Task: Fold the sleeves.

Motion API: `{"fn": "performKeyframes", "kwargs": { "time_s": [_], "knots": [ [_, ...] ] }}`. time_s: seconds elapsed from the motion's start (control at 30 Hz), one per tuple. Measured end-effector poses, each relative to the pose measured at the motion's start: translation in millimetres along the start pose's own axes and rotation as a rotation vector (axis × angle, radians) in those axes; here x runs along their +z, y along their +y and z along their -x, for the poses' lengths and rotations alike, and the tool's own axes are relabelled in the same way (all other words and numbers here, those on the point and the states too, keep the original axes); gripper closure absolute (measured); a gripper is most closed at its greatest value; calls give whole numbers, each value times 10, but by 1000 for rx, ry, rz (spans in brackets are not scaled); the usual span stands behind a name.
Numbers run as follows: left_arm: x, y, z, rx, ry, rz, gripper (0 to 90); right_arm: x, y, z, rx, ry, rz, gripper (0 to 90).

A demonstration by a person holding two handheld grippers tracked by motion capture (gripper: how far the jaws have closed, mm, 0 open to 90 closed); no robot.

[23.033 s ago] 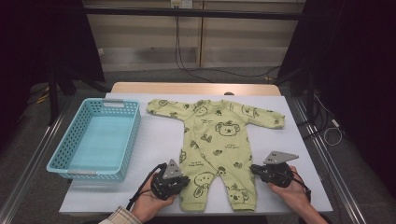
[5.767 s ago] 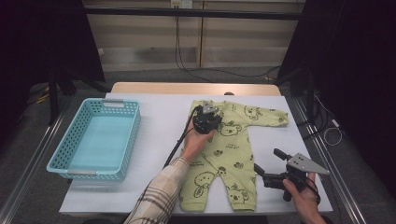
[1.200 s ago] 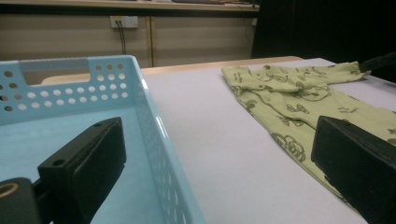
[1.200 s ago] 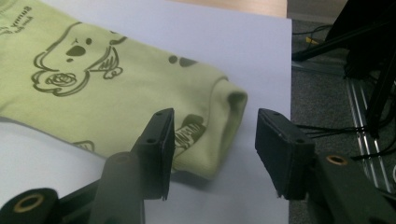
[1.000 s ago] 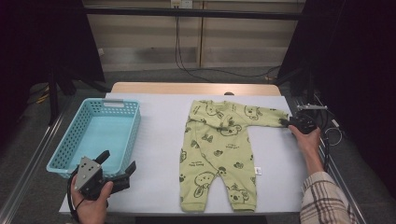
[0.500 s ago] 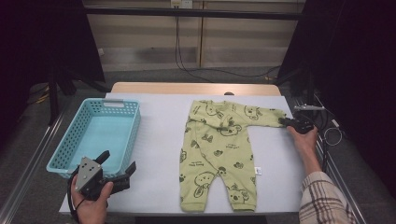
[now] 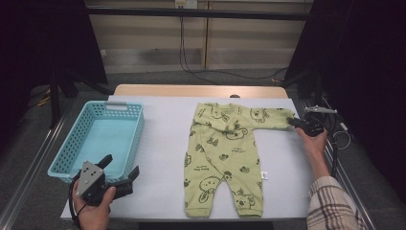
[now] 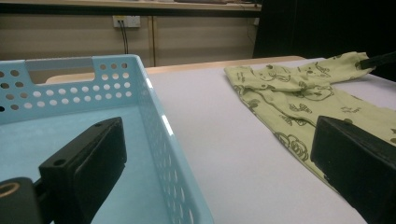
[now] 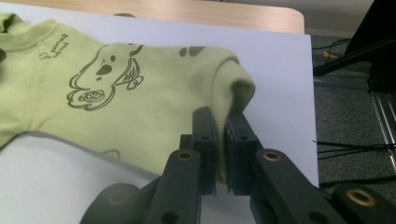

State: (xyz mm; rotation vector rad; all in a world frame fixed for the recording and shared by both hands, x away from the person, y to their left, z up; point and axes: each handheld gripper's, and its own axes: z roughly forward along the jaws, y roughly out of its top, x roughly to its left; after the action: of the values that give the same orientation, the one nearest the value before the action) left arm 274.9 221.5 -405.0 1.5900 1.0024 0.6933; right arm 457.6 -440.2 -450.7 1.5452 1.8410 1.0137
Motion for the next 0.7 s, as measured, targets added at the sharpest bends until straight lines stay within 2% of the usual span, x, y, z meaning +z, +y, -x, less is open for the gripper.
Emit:
{"fn": "performKeyframes", "kwargs": {
  "time_s": [0.27,0.37,0.4,0.43,0.6,0.63,0.7],
  "knots": [
    [-5,2,-3,6,-2,1,35,-66,50,-37,-10,5,68,846],
    [-3,1,3,1,-7,2,35,-86,65,-59,1,14,77,847],
    [-4,3,-2,10,-10,-1,35,-87,69,-58,-9,15,81,847],
    [-2,2,0,7,-11,-3,35,-98,73,-78,6,14,75,847],
    [-2,3,1,11,-10,-2,35,-116,97,-81,-18,27,102,847],
    [-3,3,0,10,-10,0,35,-134,104,-105,6,34,93,847],
    [-3,4,-2,9,-10,-2,35,-145,118,-116,-5,39,108,847]
  ]
}}
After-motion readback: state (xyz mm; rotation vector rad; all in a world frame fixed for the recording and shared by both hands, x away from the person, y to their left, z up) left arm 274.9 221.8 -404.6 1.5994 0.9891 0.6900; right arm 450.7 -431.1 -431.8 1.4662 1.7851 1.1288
